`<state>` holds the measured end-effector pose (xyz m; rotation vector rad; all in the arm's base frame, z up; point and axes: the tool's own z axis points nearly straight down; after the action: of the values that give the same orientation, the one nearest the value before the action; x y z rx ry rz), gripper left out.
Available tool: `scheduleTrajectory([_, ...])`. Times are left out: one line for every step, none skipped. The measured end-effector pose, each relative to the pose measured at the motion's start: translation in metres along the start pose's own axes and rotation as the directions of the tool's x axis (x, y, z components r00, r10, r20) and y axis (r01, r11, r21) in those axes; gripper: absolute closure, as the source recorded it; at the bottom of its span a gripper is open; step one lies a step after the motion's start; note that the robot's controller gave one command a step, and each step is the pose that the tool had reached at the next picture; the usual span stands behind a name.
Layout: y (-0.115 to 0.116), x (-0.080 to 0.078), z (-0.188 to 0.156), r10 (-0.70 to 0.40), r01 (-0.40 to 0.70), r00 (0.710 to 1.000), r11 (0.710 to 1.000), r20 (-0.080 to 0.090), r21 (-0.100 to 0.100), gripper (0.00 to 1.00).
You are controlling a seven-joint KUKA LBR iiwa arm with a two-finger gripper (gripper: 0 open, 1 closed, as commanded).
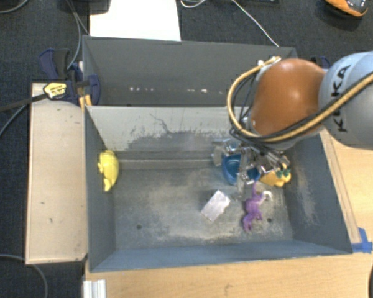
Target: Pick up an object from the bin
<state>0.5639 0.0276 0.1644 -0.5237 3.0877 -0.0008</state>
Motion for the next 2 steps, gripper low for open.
scheduleTrajectory([0.015, 0.017, 0.066, -0.312, 0.312, 0.95, 0.95, -0.003, -0.004, 0.0])
scheduleTrajectory([0.012, 0.022, 0.094, -0.343, 0.343, 0.939, 0.939, 0.002, -0.001, 1.0])
